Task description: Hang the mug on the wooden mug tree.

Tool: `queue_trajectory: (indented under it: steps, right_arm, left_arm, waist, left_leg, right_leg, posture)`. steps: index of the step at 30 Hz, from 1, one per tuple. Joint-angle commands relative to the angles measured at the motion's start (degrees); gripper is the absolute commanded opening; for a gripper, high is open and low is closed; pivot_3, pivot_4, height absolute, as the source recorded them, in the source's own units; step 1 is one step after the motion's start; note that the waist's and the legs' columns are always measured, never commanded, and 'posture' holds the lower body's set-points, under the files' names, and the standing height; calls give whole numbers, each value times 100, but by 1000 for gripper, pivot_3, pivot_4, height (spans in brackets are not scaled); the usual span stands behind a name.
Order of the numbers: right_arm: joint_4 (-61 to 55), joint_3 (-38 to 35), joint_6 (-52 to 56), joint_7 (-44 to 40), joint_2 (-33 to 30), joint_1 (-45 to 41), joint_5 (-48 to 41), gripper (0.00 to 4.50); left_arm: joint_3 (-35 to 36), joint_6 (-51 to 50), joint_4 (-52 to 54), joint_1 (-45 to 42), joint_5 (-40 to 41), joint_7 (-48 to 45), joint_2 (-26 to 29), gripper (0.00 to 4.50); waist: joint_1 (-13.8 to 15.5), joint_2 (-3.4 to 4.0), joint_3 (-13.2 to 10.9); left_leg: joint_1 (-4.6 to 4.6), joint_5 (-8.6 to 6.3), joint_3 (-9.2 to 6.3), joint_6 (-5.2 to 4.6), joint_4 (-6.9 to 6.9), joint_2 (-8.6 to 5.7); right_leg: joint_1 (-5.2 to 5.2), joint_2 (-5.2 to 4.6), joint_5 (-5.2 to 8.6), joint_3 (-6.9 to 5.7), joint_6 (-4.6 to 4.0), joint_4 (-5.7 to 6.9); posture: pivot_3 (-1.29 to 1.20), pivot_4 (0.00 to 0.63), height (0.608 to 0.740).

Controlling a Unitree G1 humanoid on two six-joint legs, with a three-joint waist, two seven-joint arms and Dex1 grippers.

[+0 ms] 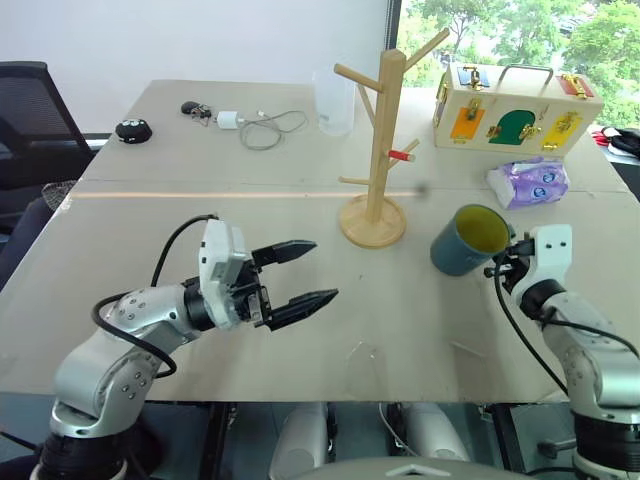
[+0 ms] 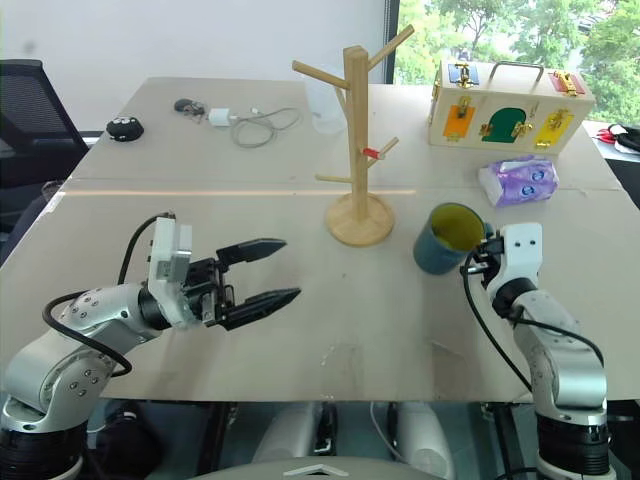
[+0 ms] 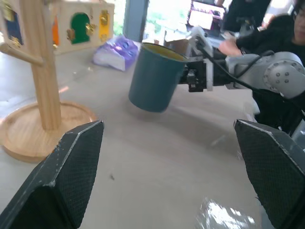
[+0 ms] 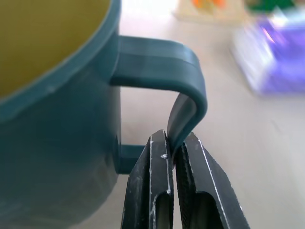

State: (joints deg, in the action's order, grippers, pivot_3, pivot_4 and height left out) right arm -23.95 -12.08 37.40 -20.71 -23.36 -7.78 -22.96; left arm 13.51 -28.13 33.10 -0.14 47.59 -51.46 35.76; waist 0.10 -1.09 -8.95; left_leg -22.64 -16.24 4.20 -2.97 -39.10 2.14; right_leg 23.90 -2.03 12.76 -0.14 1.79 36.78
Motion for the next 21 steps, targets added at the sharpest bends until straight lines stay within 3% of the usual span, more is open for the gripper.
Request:
queue_trajectory:
  steps: [1,8,15,21]
  right_arm:
    - [-493,-46,314,-731,-612,-643,-632,40]
    - [-451,664,1490,-1309,-1603,-2225,-1078,40]
    - [-502,1260,2803,-852,-1505,-3594,-1149,40]
    - [-444,1530,3366,-434,-1230,-4057,-976,40]
  left_arm:
    - [585,-13,61,173,783,-444,190,4500]
    - [1233,-161,-59,581,1124,-608,607,4500]
    - [1258,-135,119,684,1054,-363,611,4500]
    - [1082,-226,346,552,1120,36,621,4500]
  waist:
    - [-37,2,-2]
    - [-83,1,-3]
    - [-61,0,-2]
    - [-71,-1,-2]
  left_leg:
    - [0,0,-1,0,0,1]
    - [-4,0,-2,-1,5,2]
    - [-24,0,-3,0,5,1]
    - [-28,1,2,2,5,-1]
  right_leg:
    - [0,1,0,0,-1,0]
    - [10,-1,0,-2,-1,1]
    - [25,-10,0,-5,-2,-1]
    - [29,-22,-1,-6,-2,-2]
  posture:
    - [0,150,740]
    - [0,150,740]
    - [0,150,740]
    - [0,150,740]
